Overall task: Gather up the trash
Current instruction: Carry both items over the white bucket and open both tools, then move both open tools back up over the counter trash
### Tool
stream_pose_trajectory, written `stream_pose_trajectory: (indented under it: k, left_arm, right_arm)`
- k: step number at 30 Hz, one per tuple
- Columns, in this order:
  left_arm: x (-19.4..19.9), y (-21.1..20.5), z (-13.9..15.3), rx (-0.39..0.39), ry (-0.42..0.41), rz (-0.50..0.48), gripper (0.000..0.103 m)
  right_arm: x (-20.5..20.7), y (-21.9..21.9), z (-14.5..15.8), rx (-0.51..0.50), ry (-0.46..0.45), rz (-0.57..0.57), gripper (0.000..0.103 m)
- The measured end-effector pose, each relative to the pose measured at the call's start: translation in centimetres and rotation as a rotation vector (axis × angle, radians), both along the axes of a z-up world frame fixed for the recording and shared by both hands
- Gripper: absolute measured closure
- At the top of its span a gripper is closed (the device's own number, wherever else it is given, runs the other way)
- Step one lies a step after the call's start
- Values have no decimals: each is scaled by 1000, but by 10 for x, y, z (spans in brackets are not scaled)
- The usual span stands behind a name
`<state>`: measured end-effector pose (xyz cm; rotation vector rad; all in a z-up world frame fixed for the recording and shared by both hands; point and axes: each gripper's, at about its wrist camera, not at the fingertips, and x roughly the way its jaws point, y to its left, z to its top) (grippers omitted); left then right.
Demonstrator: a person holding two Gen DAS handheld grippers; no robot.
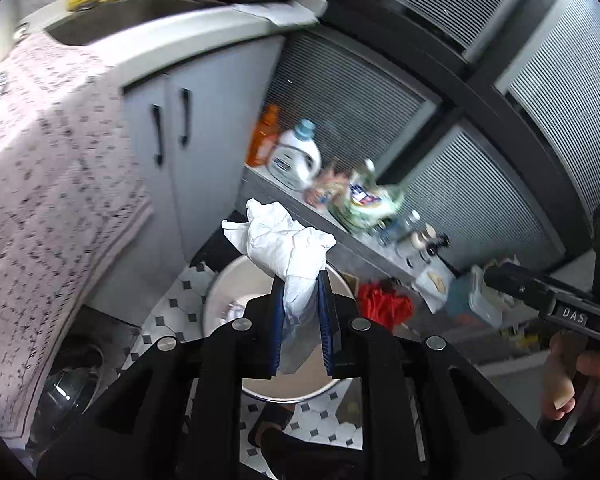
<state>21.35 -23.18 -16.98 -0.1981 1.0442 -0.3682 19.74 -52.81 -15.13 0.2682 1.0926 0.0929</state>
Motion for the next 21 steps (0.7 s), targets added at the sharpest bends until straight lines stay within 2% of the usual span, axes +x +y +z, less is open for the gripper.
stream_pose_trajectory:
  k: [1, 2, 3, 4, 5, 8, 12, 21]
  left_arm:
    - [0, -6, -2, -14, 7, -22, 80]
    - [0, -11, -3, -28, 16, -45, 64]
    - [0, -16, -2, -29, 13, -58, 54]
    - [-1, -18, 0, -23, -2, -63, 40]
    - [-2, -19, 3, -22, -13, -66, 35]
    - [-1, -15, 6, -24, -18, -57, 28]
    - [-1, 6, 14, -9, -32, -1, 24]
    - [-6, 91, 32, 33, -58, 174, 22]
  right_arm:
    - [-2, -4, -1, 1, 1, -9, 31]
    - [-4, -7, -1, 3, 2, -20, 31]
    - [-6, -10, -1, 4, 3, -28, 31]
    - [-7, -12, -1, 5, 4, -33, 31]
    - [-8, -13, -1, 6, 4, -39, 31]
    - [-8, -13, -2, 14, 5, -44, 31]
    - [-3, -1, 0, 25, 4, -19, 31]
    - [20, 63, 15, 57, -29, 86, 26]
